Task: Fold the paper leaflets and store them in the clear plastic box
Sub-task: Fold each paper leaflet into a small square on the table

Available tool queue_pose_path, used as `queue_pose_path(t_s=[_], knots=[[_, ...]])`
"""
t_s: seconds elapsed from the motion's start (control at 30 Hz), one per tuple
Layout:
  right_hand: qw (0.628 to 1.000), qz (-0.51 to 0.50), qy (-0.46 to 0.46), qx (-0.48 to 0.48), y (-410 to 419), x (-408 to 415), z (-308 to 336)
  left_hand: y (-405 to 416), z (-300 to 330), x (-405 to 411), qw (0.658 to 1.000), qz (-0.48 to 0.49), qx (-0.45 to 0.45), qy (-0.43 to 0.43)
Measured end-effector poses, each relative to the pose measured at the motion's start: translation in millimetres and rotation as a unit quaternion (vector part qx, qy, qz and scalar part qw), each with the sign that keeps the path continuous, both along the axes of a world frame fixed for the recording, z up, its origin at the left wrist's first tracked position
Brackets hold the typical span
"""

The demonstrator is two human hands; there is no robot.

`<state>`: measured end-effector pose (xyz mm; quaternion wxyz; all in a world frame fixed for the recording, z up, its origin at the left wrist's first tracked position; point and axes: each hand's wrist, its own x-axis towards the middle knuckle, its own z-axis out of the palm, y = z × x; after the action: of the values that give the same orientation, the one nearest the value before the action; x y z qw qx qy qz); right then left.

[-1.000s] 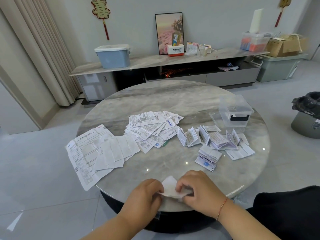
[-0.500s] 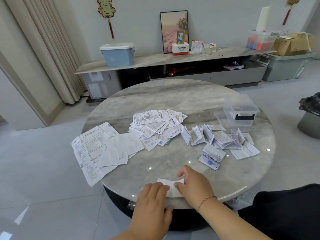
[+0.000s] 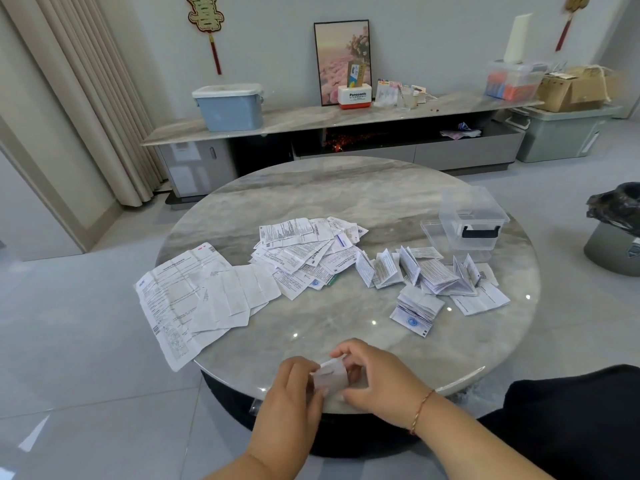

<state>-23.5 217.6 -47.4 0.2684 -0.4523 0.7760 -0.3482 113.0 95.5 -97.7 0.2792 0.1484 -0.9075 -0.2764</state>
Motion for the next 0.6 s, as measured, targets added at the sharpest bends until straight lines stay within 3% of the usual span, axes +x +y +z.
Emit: queue_pose_path(t_s=[0.13, 0.33, 0.47, 0.53, 0.6], knots=[[0.988, -0.058, 0.141, -0.009, -15.0, 4.7, -15.3, -6.1, -3.5, -3.8, 1.000, 0.017, 0.005, -0.017], [0.986, -0.028, 0.161, -0.016, -12.6, 1.9, -19.0, -28.0, -15.7, 6.5, 0.969, -0.095, -0.221, -0.049], [0.989, 0.017, 0.140, -0.036, -6.6, 0.8, -20.1, -31.7, -12.2, 7.1, 0.932, -0.120, -0.341, 0.033], [0.991, 0.023, 0.114, -0.066, -4.9, 0.7, -17.0, -28.6, -4.3, 3.5, 0.934, -0.105, -0.334, 0.068], [0.992, 0.004, 0.083, -0.100, -4.7, 0.2, -11.0, -24.0, 7.9, -2.6, 0.961, -0.075, -0.262, 0.050]])
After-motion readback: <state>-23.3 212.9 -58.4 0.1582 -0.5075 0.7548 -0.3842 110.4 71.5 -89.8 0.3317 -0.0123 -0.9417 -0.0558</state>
